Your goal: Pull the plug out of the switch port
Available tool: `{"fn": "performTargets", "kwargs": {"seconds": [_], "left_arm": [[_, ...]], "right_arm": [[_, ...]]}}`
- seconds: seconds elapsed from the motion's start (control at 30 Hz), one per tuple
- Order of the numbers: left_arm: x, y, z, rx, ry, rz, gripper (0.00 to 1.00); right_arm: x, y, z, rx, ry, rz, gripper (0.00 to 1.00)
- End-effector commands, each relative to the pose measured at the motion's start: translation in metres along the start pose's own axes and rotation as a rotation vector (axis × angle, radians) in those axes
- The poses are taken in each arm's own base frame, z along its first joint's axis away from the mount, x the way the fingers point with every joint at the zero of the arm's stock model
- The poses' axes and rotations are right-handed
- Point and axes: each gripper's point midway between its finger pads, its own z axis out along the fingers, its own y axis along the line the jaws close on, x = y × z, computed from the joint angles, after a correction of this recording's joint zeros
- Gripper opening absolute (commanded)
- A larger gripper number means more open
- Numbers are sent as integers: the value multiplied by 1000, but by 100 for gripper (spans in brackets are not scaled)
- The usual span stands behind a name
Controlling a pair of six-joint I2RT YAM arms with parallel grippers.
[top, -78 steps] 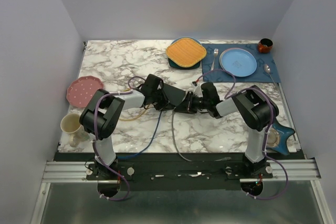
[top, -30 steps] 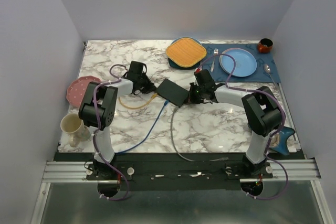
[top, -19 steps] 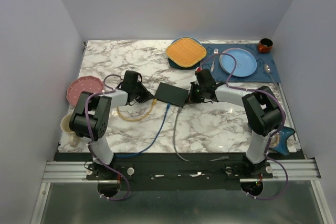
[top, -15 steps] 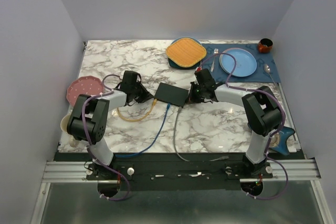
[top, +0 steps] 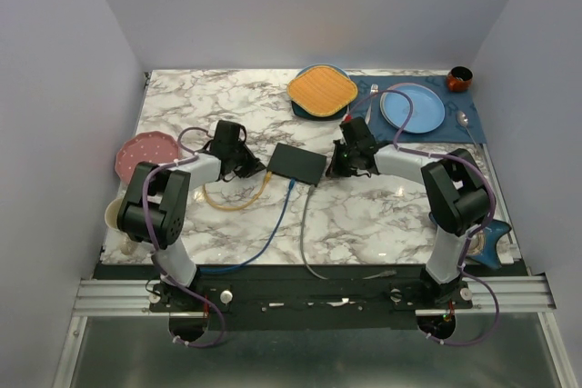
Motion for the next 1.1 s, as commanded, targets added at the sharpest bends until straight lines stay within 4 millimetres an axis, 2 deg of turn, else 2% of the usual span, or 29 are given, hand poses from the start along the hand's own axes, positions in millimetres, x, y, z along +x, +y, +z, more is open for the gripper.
{"fn": "performTargets", "kwargs": {"seconds": [0.0,0.17,0.3,0.43,0.57,0.6,0.63,0.67,0.7,0.73,0.8,0.83,0.9,0.93,0.97,1.0,1.03,1.07], "left_arm": [[15,20,16,-71,59,-16,22],[32,14,17,-52,94,10,22],[49,3,17,-27,123,39,22],[50,1,12,-21,118,43,22],[41,-2,-1,-34,65,57,22],[34,7,-4,-85,26,73,22],[26,7,-9,-107,-8,81,22],[16,4,-18,-113,-50,86,23],[5,11,-24,-164,-110,89,24],[-1,12,-29,-175,-139,93,26],[-11,9,-40,-176,-196,95,32],[-12,8,-42,-172,-206,95,39],[-11,4,-45,-150,-202,100,51],[-5,1,-45,-132,-168,97,64],[-1,0,-43,-120,-144,101,86],[3,-3,-41,-98,-120,105,99],[17,-6,-38,-50,-52,109,99],[27,-11,-37,-3,-10,114,99]], "right_arm": [[3,-17,4,81,24,-13,1],[-1,-19,12,86,35,-15,1],[-13,-16,14,79,28,-14,1],[-26,-15,12,88,8,-22,1],[-36,-26,4,137,-20,-14,1],[-38,-27,-1,143,-33,-9,1],[-51,-25,-16,157,-93,-8,1],[-57,-28,-23,179,-130,-7,1],[-59,-28,-30,184,-151,-6,1],[-70,-22,-43,165,-197,-4,1],[-75,-9,-54,113,-219,-11,1],[-79,-1,-57,74,-230,-15,1],[-72,25,-57,-62,-172,-40,3],[-77,40,-58,-128,-165,-52,4],[-63,55,-51,-221,-88,-61,6],[-60,64,-49,-270,-63,-51,8],[-61,74,-48,-331,-66,-55,10],[-54,85,-49,-407,-34,-57,11]]}}
